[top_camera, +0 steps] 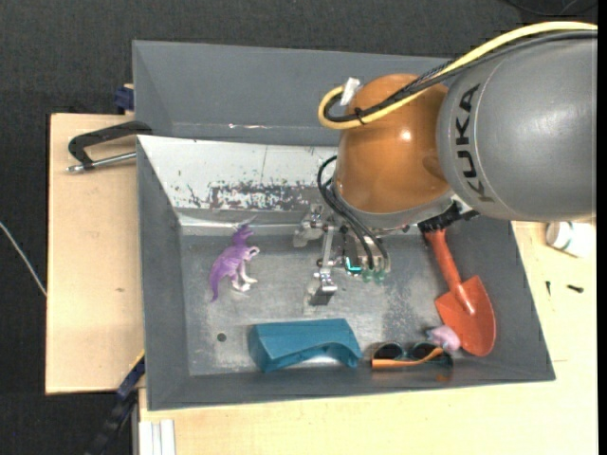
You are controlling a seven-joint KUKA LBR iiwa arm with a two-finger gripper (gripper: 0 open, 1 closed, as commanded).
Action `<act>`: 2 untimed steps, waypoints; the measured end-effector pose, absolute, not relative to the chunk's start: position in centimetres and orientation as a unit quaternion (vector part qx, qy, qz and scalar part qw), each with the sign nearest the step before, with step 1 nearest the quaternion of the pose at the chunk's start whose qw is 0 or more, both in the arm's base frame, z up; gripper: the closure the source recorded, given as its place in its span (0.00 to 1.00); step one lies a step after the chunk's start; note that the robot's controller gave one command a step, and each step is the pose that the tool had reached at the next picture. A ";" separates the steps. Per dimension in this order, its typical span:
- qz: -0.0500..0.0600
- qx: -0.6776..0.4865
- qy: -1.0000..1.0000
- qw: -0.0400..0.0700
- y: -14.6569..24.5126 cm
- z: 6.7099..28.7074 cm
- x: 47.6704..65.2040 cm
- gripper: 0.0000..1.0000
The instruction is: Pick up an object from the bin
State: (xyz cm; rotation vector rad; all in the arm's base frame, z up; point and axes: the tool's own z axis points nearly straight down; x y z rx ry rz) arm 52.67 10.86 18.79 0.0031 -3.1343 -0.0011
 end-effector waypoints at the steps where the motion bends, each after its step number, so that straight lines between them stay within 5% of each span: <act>1: -0.001 0.000 -1.000 0.000 10.8 19.2 52.8 0.00; 2: -0.001 0.047 -0.999 -0.002 10.5 13.1 51.0 0.00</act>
Offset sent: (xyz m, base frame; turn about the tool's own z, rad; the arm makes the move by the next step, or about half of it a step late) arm -0.0356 -0.0071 -0.1179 -0.1783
